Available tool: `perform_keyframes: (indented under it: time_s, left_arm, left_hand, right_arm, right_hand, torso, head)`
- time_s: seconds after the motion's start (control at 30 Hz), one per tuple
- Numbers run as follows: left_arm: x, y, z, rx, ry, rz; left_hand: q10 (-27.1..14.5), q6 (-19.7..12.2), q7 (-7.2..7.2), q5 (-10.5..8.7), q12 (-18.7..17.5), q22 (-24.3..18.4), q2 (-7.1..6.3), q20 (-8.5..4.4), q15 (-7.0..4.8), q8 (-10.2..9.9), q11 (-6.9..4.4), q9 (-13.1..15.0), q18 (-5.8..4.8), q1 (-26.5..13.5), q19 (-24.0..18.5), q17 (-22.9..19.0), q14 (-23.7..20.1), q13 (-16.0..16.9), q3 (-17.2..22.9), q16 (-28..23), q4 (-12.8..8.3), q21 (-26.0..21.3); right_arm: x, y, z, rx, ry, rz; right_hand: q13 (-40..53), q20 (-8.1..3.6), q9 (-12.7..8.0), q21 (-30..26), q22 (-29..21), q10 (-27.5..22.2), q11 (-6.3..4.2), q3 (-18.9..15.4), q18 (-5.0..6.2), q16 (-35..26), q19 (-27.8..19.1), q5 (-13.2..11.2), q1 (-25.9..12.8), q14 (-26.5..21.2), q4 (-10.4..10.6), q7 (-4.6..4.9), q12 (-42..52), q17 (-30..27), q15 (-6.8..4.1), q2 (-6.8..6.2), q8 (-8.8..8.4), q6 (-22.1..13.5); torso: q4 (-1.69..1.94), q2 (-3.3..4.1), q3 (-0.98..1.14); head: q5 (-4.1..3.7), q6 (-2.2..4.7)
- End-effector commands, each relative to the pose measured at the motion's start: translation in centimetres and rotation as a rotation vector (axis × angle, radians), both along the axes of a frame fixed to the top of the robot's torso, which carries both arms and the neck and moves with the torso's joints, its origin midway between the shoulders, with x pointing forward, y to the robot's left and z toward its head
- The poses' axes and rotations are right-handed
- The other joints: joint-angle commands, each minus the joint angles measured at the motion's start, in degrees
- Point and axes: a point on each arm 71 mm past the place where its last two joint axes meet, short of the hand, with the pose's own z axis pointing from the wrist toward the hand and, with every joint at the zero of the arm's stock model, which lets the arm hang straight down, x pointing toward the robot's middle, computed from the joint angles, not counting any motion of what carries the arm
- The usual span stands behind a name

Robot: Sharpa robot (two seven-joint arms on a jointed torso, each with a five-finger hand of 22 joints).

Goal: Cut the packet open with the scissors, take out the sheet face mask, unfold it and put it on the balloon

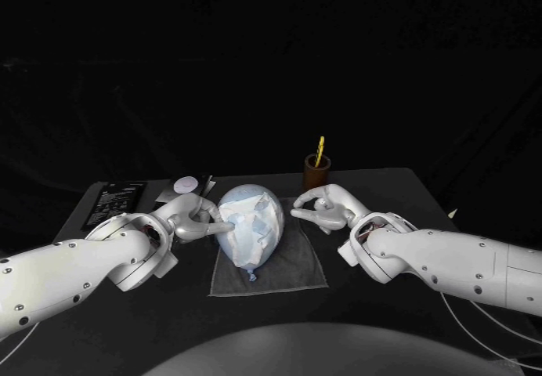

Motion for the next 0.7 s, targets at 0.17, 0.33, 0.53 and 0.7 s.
perform_keyframes:
  time_s: [0.17, 0.33, 0.53, 0.7]
  left_arm:
    - [0.0, 0.0, -0.2, 0.009, 0.005, 0.0]
    - [0.1, 0.0, -0.2, 0.009, 0.006, 0.001]
    - [0.1, 0.0, -0.3, 0.008, 0.008, 0.004]
    - [0.2, 0.1, -0.3, 0.009, 0.009, 0.007]
  left_hand:
    - [0.2, -0.1, -0.32, -0.16, 0.1, 0.1, 0.51, -0.29, -0.32, 0.3, -0.02, 0.0, -0.51, 0.6, 0.2, 3.0, 2.6, 0.2, -0.3, 0.1, 0.0, 0.3]
    - [0.2, -0.1, -0.33, -0.16, 0.1, 0.1, 0.72, -0.28, -0.33, 0.3, -0.03, 0.0, -0.51, 0.8, 0.2, 3.1, 2.6, 0.3, -0.3, 0.1, -0.1, 0.3]
    - [0.3, -0.1, -0.35, -0.16, 0.1, 0.1, 0.96, -0.28, -0.34, 0.3, -0.05, 0.0, -0.51, 1.0, 0.2, 3.1, 2.6, 0.4, -0.3, 0.1, -0.1, 0.3]
    - [0.3, -0.1, -0.38, -0.15, 0.1, 0.1, 1.18, -0.28, -0.35, 0.4, -0.06, 0.0, -0.51, 1.1, 0.2, 3.1, 2.7, 0.5, -0.4, 0.1, -0.1, 0.3]
  right_arm:
    - [-0.4, 1.7, -0.3, -0.034, 0.038, 0.067]
    - [-0.4, 2.5, -0.3, -0.034, 0.04, 0.072]
    - [-0.5, 3.2, -0.5, -0.039, 0.051, 0.078]
    - [-0.5, 3.4, -0.8, -0.047, 0.06, 0.074]
  right_hand:
    - [15.1, 1.31, -1.0, -0.5, -0.1, 6.1, 1.21, -4.1, 0.5, 0.2, -0.1, -0.1, -1.1, 6.0, 2.6, 1.01, 0.2, 15.0, 1.13, -0.9, -2.55, -1.8]
    - [15.1, 1.44, -1.0, -0.5, -0.1, 6.1, 1.24, -4.6, 0.57, 0.2, -0.1, -0.1, -1.0, 6.0, 2.9, 1.03, 0.2, 15.0, 1.18, -0.86, -2.71, -1.7]
    - [15.1, 1.58, -1.0, -0.4, 0.0, 6.1, 1.16, -5.3, 0.66, 0.2, -0.1, -0.1, -0.6, 6.0, 3.2, 0.9, 0.2, 15.0, 1.15, -0.61, -2.68, -1.0]
    - [15.1, 1.63, -1.0, -0.4, 0.0, 6.1, 0.97, -5.9, 0.79, 0.2, -0.1, -0.1, 0.2, 6.0, 3.6, 0.65, 0.2, 15.0, 1.02, -0.13, -2.6, -0.1]
  torso:
    - [0.1, -0.01, -0.05]
    - [0.09, 0.05, -0.03]
    - [0.09, 0.06, -0.05]
    - [0.07, 0.0, -0.03]
  head:
    - [-0.17, 0.0]
    - [-0.3, 0.0]
    - [-0.29, 0.0]
    - [-0.18, 0.0]
